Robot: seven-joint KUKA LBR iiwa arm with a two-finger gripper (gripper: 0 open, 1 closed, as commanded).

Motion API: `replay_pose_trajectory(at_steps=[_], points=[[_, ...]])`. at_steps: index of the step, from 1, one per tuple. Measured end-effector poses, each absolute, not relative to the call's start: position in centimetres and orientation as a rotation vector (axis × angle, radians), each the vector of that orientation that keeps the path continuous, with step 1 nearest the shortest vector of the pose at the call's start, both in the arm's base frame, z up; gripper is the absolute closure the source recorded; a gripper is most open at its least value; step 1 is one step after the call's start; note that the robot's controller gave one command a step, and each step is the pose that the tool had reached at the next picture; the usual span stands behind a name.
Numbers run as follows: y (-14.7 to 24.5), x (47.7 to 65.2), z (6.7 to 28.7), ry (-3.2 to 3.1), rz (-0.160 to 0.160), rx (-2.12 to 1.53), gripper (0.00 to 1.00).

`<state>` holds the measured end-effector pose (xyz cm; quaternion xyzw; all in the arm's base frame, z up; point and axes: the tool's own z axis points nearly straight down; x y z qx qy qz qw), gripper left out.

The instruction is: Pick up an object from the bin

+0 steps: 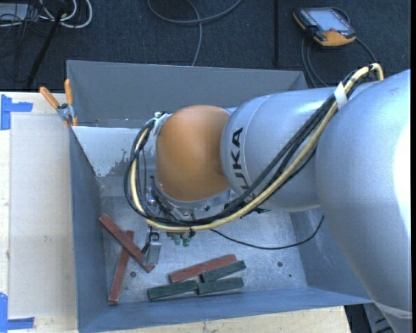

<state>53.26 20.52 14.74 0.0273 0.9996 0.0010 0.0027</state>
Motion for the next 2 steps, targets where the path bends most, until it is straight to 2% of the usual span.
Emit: replay_pose_trajectory(at_steps=[1,2], points=[[19.5,52.0,7.2,3.138,-0.001,0.168,0.0],[22.6,55.0,6.7,3.141,-0.002,0.137,0.0]])
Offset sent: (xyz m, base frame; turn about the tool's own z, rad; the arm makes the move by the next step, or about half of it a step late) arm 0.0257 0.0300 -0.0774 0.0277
